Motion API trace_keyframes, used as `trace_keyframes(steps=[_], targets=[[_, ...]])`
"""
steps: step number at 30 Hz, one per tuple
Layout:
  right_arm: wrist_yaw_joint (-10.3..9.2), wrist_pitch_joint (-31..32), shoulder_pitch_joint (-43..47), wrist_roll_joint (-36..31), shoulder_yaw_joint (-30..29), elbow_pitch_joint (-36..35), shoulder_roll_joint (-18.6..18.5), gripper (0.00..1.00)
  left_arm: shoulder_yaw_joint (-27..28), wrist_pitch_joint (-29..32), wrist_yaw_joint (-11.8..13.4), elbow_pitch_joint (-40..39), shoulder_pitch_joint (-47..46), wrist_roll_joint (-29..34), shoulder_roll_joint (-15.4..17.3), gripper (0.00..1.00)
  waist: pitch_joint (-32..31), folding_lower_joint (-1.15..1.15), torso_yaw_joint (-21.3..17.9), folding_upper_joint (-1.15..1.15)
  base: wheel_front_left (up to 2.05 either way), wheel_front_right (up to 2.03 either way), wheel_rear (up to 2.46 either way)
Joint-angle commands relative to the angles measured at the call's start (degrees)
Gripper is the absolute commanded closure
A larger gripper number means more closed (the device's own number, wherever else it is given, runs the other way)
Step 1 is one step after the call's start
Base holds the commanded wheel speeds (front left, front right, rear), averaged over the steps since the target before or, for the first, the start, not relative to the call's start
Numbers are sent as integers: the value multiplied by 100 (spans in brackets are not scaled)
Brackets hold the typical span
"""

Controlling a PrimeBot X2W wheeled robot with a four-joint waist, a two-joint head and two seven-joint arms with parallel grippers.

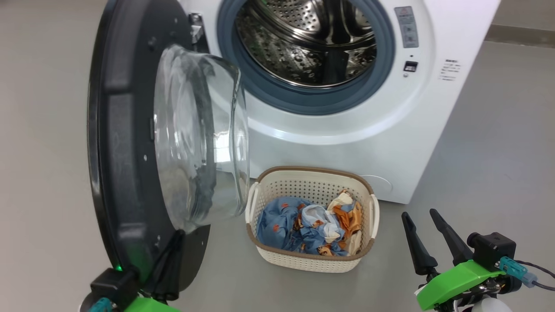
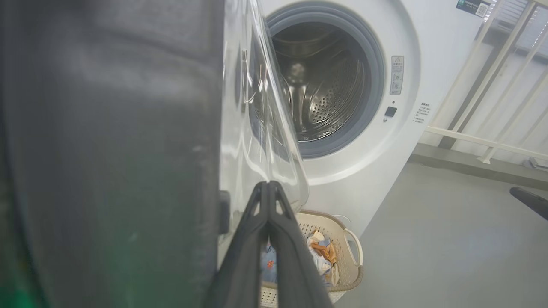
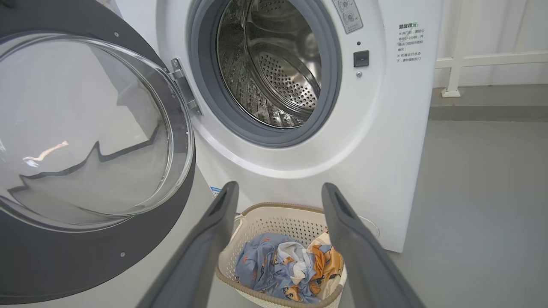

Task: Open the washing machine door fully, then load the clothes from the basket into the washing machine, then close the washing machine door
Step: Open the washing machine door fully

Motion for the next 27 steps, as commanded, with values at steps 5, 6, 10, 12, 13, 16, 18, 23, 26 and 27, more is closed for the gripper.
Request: trace_keyframes(steps=[5,6,10,12,13,16,18,23,26,27], targets=[[9,-70,-82,7,123,-120,22,0,474,135,100,2,-389,-99,398,100,70,0,232,0,0,0,0],[9,-70,-91,8,125,-115,27,0,519,159,107,33,-443,-103,455,100,80,0,250,0,0,0,0],[9,-70,-116,7,110,-116,49,0,639,277,125,178,-621,-110,639,100,122,0,296,0,0,0,0],[9,-70,-137,3,111,-125,68,0,731,368,132,305,-737,-146,756,100,171,0,311,0,0,0,0],[9,-70,-151,1,111,-131,75,0,782,404,133,367,-795,-171,812,100,197,0,317,0,0,0,0],[9,-70,-199,-9,105,-158,99,0,975,473,136,569,-959,-286,972,100,305,0,323,0,0,0,0],[9,-70,-240,-14,107,-172,111,0,1093,521,141,740,-1056,-336,1102,100,386,0,310,0,0,0,0],[9,-70,-392,-13,122,-194,140,0,1418,593,113,1168,-1310,-592,1331,100,591,0,254,0,0,0,0],[9,-70,-437,0,106,-197,164,0,1568,652,71,1441,-1472,-693,1519,100,704,0,243,0,0,0,0],[9,-70,-446,-2,99,-200,173,0,1607,671,61,1528,-1532,-711,1587,100,742,0,244,0,0,0,0]])
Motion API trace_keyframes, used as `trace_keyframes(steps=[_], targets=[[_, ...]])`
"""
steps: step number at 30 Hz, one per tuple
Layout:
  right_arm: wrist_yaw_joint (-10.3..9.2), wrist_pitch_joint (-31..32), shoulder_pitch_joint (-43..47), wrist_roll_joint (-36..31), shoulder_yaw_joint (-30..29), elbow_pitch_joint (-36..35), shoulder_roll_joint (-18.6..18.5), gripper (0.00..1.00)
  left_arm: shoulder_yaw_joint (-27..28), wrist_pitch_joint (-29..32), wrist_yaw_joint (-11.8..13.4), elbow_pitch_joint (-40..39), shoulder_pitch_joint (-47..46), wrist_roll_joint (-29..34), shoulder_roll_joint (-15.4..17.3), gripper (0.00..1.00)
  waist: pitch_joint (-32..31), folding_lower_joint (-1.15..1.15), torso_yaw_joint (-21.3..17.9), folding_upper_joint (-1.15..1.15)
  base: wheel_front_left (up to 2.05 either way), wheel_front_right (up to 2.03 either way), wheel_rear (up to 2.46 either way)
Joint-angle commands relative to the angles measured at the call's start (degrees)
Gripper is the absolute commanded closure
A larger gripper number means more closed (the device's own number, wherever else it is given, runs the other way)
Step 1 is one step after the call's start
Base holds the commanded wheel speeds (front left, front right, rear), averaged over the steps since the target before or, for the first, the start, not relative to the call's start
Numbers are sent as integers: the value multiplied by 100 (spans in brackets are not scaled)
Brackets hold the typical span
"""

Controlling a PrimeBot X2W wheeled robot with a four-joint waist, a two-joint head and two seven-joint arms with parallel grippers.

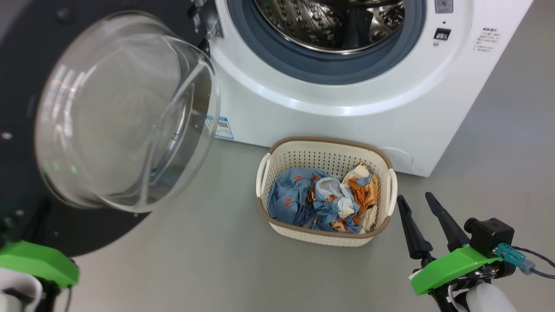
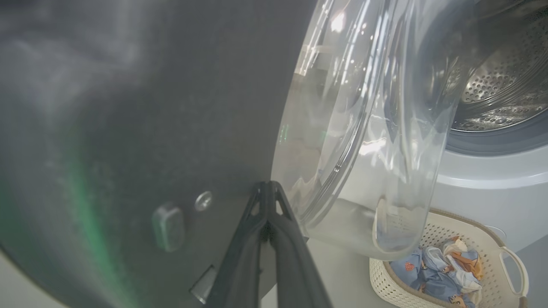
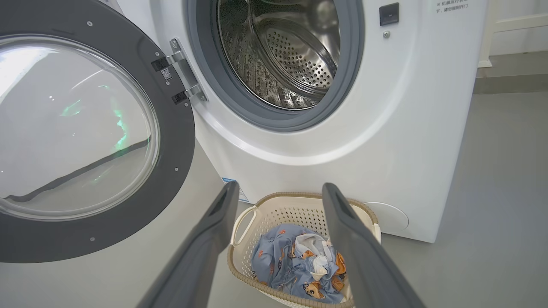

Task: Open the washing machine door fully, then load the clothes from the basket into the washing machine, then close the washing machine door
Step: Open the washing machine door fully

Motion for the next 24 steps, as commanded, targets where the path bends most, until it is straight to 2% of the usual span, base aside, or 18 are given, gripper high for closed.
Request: trace_keyframes(steps=[1,8,15,24], targets=[[9,-69,-177,-3,124,-143,45,0,367,12,31,67,-360,-47,446,100,132,0,-16,0,0,0,0],[9,-69,-304,-12,100,-119,85,0,504,44,-65,660,-945,-112,808,100,268,0,11,0,0,0,0],[9,-69,-370,-6,128,-81,104,0,401,97,-188,1459,-1542,33,1183,100,288,0,18,0,0,0,0],[9,-69,-327,27,120,-40,105,0,274,-101,-310,2163,-1888,88,1268,100,204,0,-38,0,0,0,0]])
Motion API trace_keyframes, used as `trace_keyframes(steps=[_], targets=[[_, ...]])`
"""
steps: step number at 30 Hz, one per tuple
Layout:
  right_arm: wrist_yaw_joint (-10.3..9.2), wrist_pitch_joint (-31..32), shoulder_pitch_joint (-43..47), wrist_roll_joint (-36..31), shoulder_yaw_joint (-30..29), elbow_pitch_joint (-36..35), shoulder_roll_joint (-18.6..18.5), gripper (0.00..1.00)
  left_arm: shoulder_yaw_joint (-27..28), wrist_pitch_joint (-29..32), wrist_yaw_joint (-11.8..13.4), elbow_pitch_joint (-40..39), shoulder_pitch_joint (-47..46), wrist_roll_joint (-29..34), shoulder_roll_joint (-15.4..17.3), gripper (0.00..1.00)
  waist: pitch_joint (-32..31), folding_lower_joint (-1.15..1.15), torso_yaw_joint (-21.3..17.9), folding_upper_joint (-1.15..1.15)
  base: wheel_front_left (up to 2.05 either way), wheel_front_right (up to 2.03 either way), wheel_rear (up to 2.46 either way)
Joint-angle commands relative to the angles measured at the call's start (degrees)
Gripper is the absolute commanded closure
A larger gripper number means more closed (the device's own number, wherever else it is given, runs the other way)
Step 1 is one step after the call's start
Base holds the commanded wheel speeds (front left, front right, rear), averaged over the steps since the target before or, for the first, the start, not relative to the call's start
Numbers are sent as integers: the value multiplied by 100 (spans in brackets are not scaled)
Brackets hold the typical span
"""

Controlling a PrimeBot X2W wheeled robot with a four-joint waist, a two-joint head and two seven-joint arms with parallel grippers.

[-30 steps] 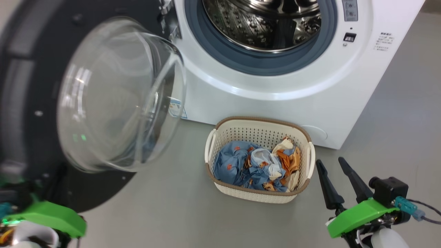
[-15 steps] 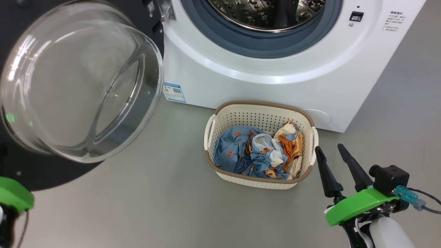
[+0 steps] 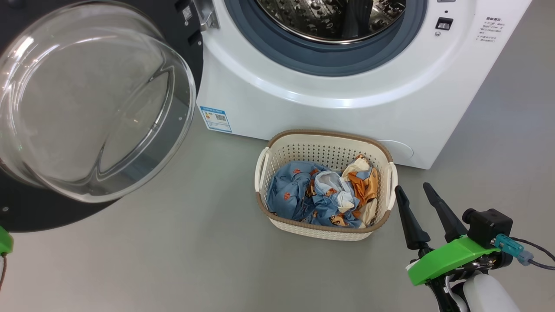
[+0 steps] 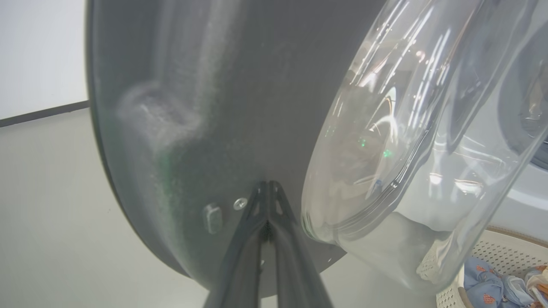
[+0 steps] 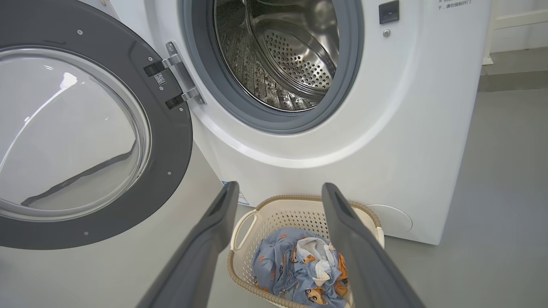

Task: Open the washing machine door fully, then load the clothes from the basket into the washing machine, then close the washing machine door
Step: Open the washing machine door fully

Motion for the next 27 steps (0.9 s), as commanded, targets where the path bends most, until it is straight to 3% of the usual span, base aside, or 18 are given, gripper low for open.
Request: trace_keyframes(steps=[1,21,22,24,25,27], targets=[[9,-69,-102,26,136,-106,34,0,194,-86,5,23,-290,57,431,100,-26,0,-9,0,0,0,0],[9,-69,62,29,146,-93,0,0,-87,-420,-123,-86,188,0,136,100,-302,0,32,0,0,0,0],[9,-69,69,29,151,-95,-2,0,-105,-445,-125,-150,236,-1,101,87,-318,0,31,0,0,0,0],[9,-69,84,33,156,-98,-14,0,-131,-495,-108,-298,341,-6,34,48,-344,0,29,0,0,0,0],[9,-69,90,35,160,-98,-22,0,-143,-513,-81,-379,401,-1,2,4,-356,0,27,0,0,0,0],[9,-69,97,37,166,-99,-42,0,-149,-544,-37,-569,526,-18,-64,0,-369,0,18,0,0,0,0]])
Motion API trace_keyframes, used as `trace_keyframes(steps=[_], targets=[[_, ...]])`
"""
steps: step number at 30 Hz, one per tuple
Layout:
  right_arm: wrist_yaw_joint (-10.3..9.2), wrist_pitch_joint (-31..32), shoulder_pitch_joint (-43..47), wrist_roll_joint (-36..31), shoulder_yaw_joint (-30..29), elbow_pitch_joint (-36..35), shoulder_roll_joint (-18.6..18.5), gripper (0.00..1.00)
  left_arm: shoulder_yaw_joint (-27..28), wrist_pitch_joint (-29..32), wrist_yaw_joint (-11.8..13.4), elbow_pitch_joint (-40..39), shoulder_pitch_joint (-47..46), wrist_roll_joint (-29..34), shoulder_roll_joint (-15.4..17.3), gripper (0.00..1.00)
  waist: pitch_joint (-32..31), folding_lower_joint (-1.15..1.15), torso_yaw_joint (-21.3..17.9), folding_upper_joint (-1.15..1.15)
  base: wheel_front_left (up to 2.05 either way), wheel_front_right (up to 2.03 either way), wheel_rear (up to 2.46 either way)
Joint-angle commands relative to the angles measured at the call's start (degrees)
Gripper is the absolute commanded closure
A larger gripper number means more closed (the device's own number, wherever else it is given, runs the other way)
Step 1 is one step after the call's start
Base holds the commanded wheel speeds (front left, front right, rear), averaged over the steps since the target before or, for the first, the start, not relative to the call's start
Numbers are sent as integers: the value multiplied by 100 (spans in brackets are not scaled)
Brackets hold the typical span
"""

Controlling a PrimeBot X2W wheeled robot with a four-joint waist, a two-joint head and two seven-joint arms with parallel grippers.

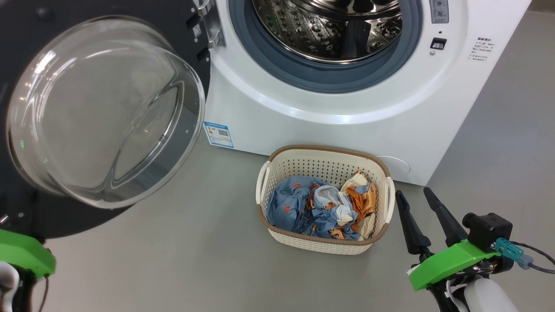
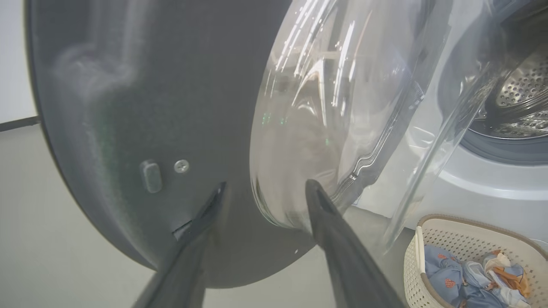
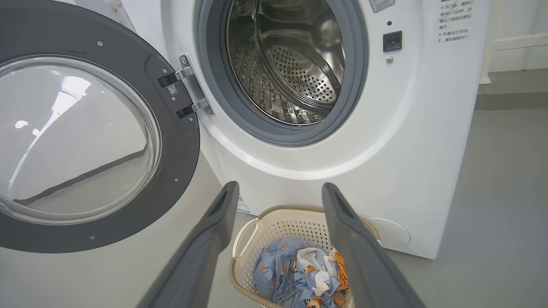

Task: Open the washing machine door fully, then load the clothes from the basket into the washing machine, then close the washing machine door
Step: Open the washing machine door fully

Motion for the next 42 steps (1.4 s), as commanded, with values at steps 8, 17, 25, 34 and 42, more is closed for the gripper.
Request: trace_keyframes(steps=[8,17,25,34,42], targets=[[9,-70,43,24,208,-127,-54,0,163,-118,222,-1047,454,-97,64,0,-72,0,-162,0,0,0,0],[9,-70,94,39,257,-151,-105,0,69,-151,660,-2540,1163,-1,-223,0,-201,0,-540,0,0,0,0],[9,-70,99,41,305,-157,-131,0,-81,-123,840,-3173,1506,43,-411,0,-287,0,-963,0,0,0,0],[9,-70,101,44,376,-130,-185,0,-291,-244,967,-3284,1771,131,-695,0,-423,0,-1558,0,0,0,0],[9,-70,51,39,414,-145,-308,0,-338,-366,874,-3120,1889,111,-851,0,-497,0,-1935,0,0,0,0]])
